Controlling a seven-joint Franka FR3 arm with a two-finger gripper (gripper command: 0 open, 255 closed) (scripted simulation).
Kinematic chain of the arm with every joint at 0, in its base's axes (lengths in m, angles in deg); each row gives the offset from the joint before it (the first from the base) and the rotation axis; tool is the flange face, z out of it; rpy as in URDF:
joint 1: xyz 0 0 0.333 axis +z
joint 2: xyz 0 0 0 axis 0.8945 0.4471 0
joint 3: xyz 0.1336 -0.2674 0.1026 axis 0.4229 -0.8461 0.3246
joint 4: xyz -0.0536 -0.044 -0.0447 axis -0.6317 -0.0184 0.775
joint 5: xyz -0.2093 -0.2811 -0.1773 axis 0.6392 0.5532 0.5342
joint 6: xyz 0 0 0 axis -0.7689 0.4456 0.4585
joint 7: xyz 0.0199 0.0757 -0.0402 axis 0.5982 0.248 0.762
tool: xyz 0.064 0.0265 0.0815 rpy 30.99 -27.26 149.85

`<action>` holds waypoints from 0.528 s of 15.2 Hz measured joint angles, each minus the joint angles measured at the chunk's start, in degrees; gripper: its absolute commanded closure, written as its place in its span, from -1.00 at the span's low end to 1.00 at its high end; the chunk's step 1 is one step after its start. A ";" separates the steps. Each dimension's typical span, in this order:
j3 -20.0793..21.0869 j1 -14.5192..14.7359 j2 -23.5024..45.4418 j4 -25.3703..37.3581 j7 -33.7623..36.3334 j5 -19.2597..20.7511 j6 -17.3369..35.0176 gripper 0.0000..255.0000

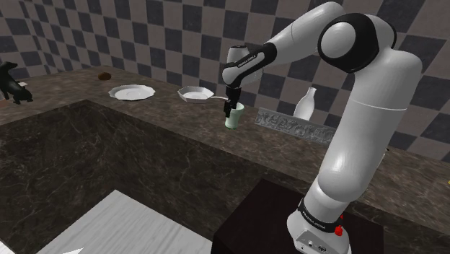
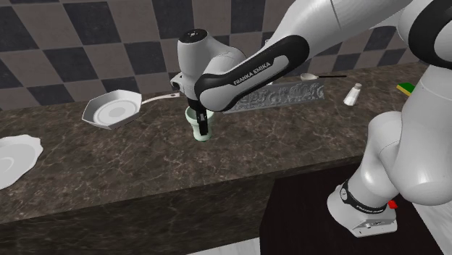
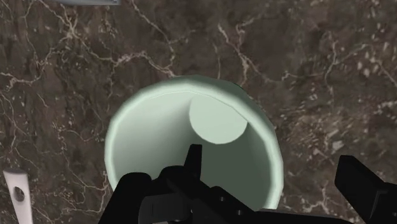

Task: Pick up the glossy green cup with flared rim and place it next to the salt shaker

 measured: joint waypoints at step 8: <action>-0.01 0.00 -0.04 0.04 0.00 0.01 0.05 1.00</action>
